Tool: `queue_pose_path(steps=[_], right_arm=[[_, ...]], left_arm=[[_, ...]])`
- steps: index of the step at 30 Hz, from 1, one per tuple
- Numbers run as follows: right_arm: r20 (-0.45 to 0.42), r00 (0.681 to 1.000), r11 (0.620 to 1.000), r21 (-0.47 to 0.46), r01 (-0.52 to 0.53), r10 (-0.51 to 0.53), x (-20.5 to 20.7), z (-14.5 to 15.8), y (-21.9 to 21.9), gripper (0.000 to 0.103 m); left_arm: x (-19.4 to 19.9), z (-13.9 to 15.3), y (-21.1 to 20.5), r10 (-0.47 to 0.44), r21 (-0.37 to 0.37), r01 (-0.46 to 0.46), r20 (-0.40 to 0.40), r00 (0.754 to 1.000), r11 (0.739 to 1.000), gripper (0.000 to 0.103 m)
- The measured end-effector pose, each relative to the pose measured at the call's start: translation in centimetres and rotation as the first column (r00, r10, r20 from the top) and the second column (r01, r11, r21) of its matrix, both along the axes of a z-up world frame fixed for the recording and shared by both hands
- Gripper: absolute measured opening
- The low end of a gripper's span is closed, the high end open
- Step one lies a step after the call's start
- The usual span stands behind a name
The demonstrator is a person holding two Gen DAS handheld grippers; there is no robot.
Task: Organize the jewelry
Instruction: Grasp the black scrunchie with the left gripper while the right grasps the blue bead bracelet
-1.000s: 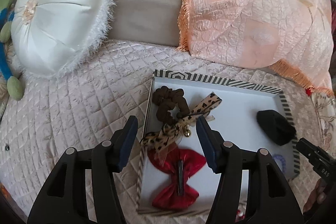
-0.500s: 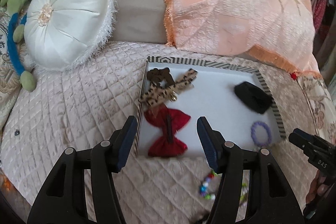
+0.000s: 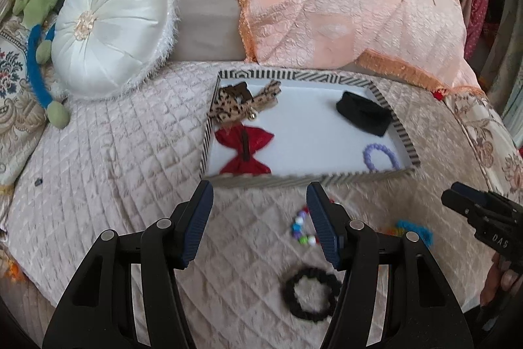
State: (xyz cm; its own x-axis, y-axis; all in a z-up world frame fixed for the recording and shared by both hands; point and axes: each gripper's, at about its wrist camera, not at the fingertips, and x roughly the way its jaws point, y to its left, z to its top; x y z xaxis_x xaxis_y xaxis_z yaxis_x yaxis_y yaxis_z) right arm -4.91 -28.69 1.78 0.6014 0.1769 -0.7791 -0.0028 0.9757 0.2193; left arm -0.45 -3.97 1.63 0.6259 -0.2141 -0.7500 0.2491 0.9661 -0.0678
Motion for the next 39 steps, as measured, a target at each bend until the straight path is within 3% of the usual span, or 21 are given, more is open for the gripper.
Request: queue_pose_path(steps=[5,9,22,35,37,39], right_arm=[[-0.009,1.0,1.0,-0.009,-0.006,0.006,-1.4,-0.5,0.3,0.042],[-0.018,1.0,1.0,-0.015,-0.014,0.014,-2.2,-1.1,0.4,0.043],[-0.081,0.997,0.999,-0.03,0.013,-0.015,-3.1,-3.4,-2.2,0.043],[-0.109,0.989,0.994,-0.024,-0.107,0.104,-1.3,-5.1,0.7,0.043],[-0.113,0.987,0.993,-0.009,-0.116,0.115,-0.7,-5.4,1.1,0.04],[-0.126,0.984,0.992,0.009,-0.122,0.122,-0.2,-5.8,1.3,0.026]], left_arm=[[-1.9,-0.9,0.6,-0.004,-0.041,0.002,-0.041,0.999,0.999,0.06],[-3.0,-2.3,0.8,-0.019,-0.065,0.014,-0.084,0.996,0.998,0.067],[-3.8,-7.2,1.2,-0.075,-0.116,0.052,-0.206,0.976,0.992,0.068],[-3.9,-9.5,-0.5,-0.142,-0.108,0.117,-0.256,0.956,0.987,0.068],[-3.8,-9.6,-0.6,-0.143,-0.104,0.119,-0.257,0.956,0.987,0.068],[-3.8,-9.7,-0.7,-0.143,-0.104,0.12,-0.256,0.956,0.987,0.068]])
